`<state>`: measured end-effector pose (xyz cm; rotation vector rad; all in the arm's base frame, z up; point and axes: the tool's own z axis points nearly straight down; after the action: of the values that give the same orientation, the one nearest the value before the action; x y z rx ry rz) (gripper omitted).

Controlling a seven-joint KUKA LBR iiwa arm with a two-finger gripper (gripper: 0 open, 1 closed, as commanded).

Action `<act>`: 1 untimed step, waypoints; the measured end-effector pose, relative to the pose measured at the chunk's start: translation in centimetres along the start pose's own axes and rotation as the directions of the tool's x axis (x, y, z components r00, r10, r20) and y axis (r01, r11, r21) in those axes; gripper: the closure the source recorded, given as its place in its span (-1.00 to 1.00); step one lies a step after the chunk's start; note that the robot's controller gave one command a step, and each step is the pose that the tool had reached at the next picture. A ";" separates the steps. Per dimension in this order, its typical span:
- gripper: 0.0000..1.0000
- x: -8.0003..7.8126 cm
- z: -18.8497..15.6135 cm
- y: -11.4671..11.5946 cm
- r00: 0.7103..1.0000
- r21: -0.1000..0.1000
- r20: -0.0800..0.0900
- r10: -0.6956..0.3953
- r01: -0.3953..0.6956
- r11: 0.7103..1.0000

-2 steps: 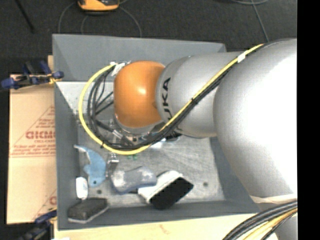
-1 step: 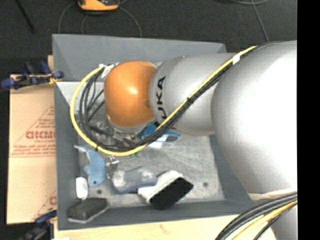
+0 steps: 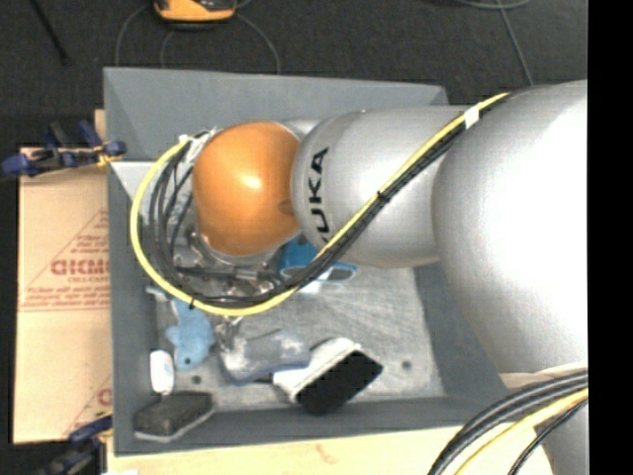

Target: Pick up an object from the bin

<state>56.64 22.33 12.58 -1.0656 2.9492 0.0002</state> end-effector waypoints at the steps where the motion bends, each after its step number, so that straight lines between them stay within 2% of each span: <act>1: -1.00 -1.6 5.4 -1.0 0.981 -0.002 0.005 -0.194 0.194 0.981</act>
Offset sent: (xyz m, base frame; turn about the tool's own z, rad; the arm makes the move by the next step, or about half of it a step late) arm 0.0169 0.0113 -0.0558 -0.4143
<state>58.50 22.58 7.16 -1.3458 2.8282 0.0057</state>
